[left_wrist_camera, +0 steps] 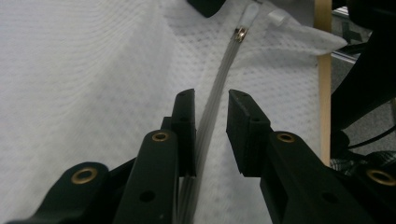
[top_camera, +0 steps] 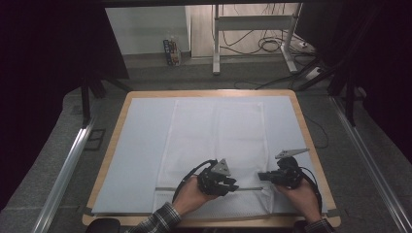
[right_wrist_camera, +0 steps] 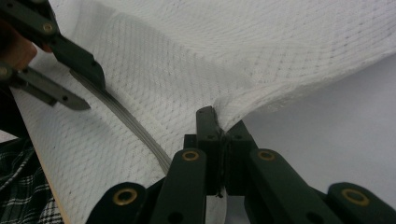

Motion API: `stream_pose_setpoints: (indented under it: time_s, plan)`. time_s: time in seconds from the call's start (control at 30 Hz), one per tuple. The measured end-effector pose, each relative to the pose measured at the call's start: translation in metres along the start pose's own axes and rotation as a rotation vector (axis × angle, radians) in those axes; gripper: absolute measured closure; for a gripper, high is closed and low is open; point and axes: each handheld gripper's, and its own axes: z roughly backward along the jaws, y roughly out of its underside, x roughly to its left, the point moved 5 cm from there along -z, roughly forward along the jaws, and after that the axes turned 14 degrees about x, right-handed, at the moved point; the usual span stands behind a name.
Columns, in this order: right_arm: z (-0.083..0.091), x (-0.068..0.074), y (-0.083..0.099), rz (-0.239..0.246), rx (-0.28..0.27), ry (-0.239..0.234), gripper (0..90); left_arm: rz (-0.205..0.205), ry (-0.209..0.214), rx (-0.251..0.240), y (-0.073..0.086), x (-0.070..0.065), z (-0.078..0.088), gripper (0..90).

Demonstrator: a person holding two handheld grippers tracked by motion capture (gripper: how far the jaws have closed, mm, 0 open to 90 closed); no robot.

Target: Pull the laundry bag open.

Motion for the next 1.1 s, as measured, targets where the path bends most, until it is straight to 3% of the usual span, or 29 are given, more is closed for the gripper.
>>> stream_pose_setpoints:
  time_s: [0.23,0.4,0.97,1.1]
  plan:
    - [-0.001,-0.001,0.000,0.000,0.001,-0.001,86.6,-0.039,0.017,0.005,-0.019,-0.011,-0.016,79.2]
    - [-0.001,-0.001,0.000,-0.001,0.003,-0.003,86.5,-0.067,0.005,0.016,-0.032,-0.017,-0.029,82.7]
    - [-0.002,-0.002,0.001,-0.005,0.008,-0.005,86.4,-0.105,-0.007,0.019,-0.061,-0.026,-0.051,81.0]
    - [-0.002,-0.002,0.001,-0.008,0.007,-0.006,86.4,-0.108,-0.030,0.027,-0.064,-0.027,-0.056,79.5]
